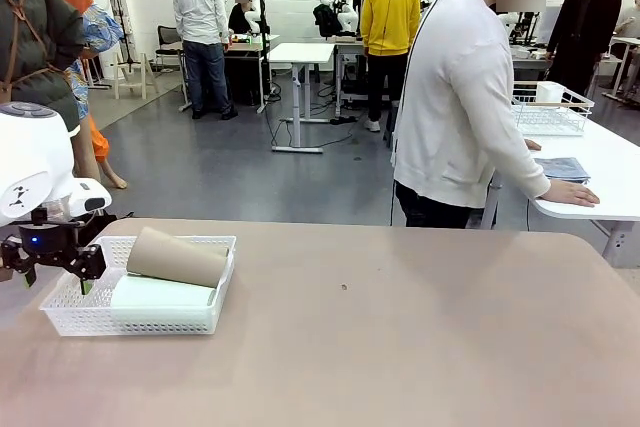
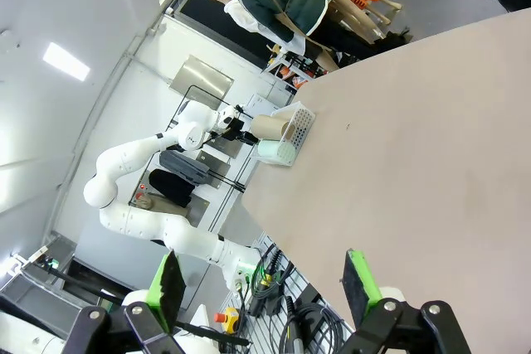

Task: Clean and organize the cups into the basket.
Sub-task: Move the Organizing basket back to the left side of the table.

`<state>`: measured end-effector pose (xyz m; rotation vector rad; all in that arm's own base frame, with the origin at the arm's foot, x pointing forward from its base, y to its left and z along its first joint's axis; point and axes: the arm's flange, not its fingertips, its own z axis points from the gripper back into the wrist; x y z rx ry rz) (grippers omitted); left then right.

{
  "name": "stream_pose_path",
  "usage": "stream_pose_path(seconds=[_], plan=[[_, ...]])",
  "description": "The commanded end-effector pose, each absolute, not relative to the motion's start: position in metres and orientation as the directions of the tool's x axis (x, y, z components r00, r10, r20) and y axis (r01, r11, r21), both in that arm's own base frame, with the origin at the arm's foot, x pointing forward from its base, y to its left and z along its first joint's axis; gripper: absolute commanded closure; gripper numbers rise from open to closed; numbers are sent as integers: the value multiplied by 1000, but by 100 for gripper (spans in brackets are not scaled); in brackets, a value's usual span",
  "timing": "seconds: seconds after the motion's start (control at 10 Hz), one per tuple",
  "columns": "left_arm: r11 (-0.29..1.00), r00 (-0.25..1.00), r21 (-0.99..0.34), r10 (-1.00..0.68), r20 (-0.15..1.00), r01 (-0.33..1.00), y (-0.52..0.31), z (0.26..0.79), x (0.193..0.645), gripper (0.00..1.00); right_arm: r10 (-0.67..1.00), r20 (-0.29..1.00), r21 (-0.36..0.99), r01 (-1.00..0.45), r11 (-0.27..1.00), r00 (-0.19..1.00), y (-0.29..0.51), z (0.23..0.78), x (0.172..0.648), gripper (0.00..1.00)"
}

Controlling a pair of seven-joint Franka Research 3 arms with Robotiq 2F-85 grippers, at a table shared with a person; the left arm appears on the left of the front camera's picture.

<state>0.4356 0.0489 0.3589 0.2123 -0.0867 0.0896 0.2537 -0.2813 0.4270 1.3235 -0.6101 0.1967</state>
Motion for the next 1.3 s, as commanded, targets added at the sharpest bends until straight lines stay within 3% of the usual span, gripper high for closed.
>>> stream_pose_path(seconds=[0.0,0.1,0.2,0.5,0.6,0.7,1.2], plan=[[980,980,129,129,154,-149,47,402,405,0,-204,527,842,-475,254,825,-280,428,254,0],[979,956,112,139,257,-172,41,444,368,0,-204,527,842,-475,254,825,-280,428,254,0],[961,932,179,145,333,-213,34,470,342,0,-204,527,842,-475,254,825,-280,428,254,0],[960,898,176,126,421,-217,16,511,290,0,-204,527,842,-475,254,825,-280,428,254,0],[963,901,157,138,411,-219,15,511,290,0,-204,527,842,-475,254,825,-280,428,254,0],[962,901,176,118,417,-207,21,542,322,0,-204,527,842,-475,254,825,-280,428,254,0],[962,901,176,118,417,-207,21,542,322,0,-204,527,842,-475,254,825,-280,428,254,0]])
